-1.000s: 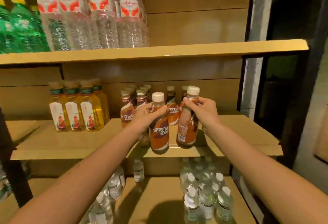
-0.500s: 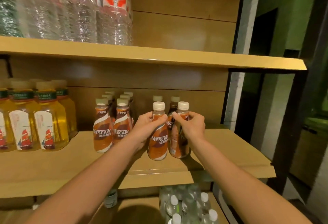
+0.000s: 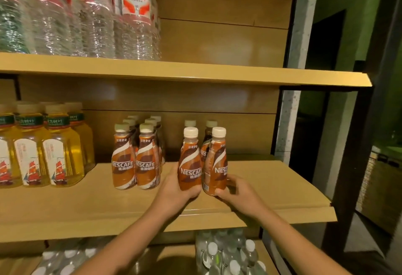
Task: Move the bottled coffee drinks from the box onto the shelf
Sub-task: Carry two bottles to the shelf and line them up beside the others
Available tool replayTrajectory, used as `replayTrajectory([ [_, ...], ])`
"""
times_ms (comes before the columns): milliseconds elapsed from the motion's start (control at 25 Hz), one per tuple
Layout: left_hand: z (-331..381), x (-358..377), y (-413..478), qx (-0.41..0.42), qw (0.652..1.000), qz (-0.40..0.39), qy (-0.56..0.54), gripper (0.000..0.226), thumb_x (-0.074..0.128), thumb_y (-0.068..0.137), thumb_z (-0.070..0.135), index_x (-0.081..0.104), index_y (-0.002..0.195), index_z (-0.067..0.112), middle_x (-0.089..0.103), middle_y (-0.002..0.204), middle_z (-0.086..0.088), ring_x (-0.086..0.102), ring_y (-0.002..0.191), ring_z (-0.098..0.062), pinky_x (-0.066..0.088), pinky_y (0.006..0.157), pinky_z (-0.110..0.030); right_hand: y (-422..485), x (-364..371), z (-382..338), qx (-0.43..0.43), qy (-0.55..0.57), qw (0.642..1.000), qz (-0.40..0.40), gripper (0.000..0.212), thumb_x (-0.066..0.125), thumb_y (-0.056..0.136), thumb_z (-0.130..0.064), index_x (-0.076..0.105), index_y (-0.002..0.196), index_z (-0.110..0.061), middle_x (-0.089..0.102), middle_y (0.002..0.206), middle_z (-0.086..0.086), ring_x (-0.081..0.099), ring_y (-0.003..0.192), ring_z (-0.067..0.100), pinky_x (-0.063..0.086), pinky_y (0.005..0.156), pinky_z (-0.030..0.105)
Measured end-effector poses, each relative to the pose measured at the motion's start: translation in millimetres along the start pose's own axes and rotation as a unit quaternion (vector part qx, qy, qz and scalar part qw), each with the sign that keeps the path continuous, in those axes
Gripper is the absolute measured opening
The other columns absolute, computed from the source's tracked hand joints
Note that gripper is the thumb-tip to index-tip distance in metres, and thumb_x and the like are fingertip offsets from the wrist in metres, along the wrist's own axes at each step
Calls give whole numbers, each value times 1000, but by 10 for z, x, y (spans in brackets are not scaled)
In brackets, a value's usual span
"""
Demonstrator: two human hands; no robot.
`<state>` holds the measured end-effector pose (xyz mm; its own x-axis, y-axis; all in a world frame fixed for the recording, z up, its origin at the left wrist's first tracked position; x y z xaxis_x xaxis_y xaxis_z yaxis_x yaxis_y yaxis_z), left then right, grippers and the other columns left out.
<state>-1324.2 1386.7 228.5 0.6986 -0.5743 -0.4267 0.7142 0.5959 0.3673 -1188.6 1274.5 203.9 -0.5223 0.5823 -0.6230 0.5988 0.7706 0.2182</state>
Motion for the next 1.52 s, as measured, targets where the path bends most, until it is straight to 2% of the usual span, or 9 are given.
replayTrajectory([
  [80,-65,12,-43,-20,998,28,45,54,72,79,20,42,124,23,52,106,16,47,100,-3,35,81,-13,6,58,67,-4,-70,996,52,53,67,81,-41,51,129,-24,62,125,-6,56,116,13,47,98,33],
  [200,-207,19,-18,-77,994,34,73,50,69,82,26,51,126,13,60,123,0,54,112,-15,38,88,-23,0,19,36,24,-100,985,139,46,70,71,-55,58,108,-30,67,105,-11,61,102,10,49,90,34],
  [360,-278,61,33,-66,993,20,98,38,65,85,31,56,120,17,63,119,1,52,98,-7,38,82,-21,6,26,-62,34,-164,972,163,53,67,67,-65,50,100,-28,63,103,-10,56,102,12,42,93,31],
  [560,-346,58,196,-52,983,-25,176,47,56,89,43,45,130,22,52,133,2,49,117,-13,40,96,-26,158,49,-24,38,-251,963,93,71,49,72,-77,48,121,-26,56,127,-5,47,120,16,33,103,35],
  [720,-572,102,348,-88,958,-108,250,71,42,87,62,24,145,26,25,153,0,25,140,-19,25,116,-37,267,150,70,50,-312,949,16,111,3,52,-89,38,136,-25,44,142,-1,36,132,19,20,113,43],
  [840,-642,137,471,-92,951,-112,274,80,36,85,68,14,149,26,17,157,1,16,144,-19,19,118,-40,384,149,104,84,-327,941,-7,92,24,77,-80,24,146,-20,26,155,4,21,143,23,10,116,47],
  [960,-726,184,594,-123,949,-109,270,91,35,79,73,7,150,24,13,158,1,12,145,-19,16,119,-40,505,143,143,98,-321,942,-28,89,35,81,-74,16,149,-19,14,159,6,12,146,24,6,117,48],
  [1360,-800,256,822,-158,946,-98,264,106,34,62,84,21,148,23,26,154,-2,24,141,-22,24,116,-41,861,196,314,73,-256,964,-21,84,39,80,-73,21,147,-26,24,156,3,22,143,24,14,116,49],
  [1520,-777,245,816,-172,932,-74,310,92,34,79,74,19,149,16,16,158,-8,11,146,-24,14,119,-38,903,200,310,77,-262,962,-24,83,38,81,-72,21,148,-25,21,157,3,20,144,23,13,116,48],
])
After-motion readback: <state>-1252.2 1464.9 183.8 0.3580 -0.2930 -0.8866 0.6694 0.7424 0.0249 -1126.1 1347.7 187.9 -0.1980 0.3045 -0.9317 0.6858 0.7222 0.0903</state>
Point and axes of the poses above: each hand's wrist, its own y-axis towards the middle knuckle, its own x-axis out of the palm, z = x × y, the point moved 6 cm from there along y, towards the middle knuckle
